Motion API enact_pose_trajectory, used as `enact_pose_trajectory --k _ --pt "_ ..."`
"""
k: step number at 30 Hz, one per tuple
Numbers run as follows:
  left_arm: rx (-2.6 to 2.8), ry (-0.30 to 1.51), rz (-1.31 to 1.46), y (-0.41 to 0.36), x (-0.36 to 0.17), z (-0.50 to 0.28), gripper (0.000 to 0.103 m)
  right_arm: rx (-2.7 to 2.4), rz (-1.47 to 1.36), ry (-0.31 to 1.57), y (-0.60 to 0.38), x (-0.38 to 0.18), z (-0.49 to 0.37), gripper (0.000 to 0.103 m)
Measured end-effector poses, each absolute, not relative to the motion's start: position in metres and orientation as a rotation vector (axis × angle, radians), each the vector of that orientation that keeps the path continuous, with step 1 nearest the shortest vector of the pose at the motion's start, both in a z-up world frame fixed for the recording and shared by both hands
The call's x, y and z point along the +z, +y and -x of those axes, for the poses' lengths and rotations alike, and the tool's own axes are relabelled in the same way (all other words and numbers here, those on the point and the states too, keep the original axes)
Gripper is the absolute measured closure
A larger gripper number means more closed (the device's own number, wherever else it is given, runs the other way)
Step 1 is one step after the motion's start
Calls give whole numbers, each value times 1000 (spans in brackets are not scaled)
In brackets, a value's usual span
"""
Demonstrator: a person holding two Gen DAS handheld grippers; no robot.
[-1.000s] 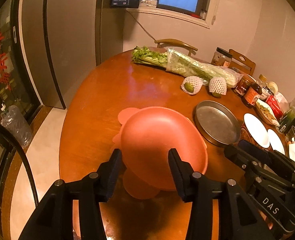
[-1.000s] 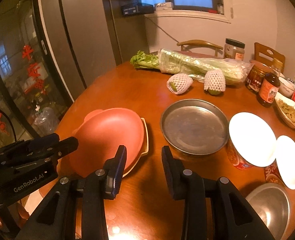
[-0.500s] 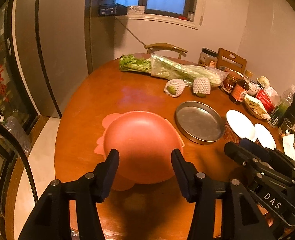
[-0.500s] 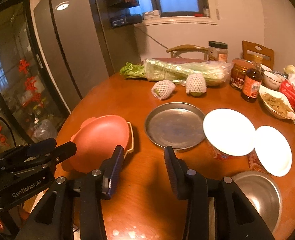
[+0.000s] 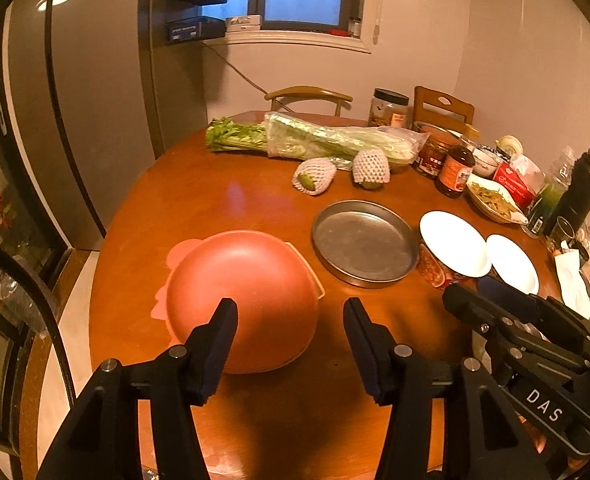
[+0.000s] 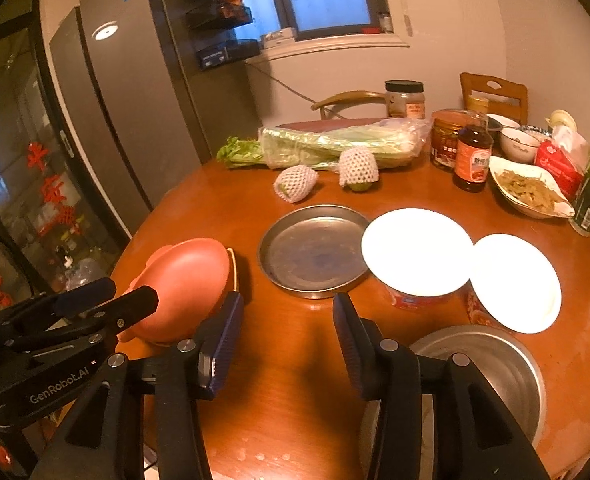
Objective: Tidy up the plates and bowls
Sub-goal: 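Open the left gripper and withdraw from the orange plate, then move the left gripper to the grey metal tray and grasp its rim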
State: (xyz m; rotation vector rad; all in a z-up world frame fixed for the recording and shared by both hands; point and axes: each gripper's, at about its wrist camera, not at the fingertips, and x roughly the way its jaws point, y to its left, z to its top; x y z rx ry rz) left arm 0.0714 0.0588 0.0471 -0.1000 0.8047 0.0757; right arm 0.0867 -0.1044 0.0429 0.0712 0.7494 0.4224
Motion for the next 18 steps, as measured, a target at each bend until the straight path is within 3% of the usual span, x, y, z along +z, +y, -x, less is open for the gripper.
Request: enact_pose_trajectory --k 18 --pt "1 859 57 43 44 -122 48 372 -144 809 -118 31 -103 54"
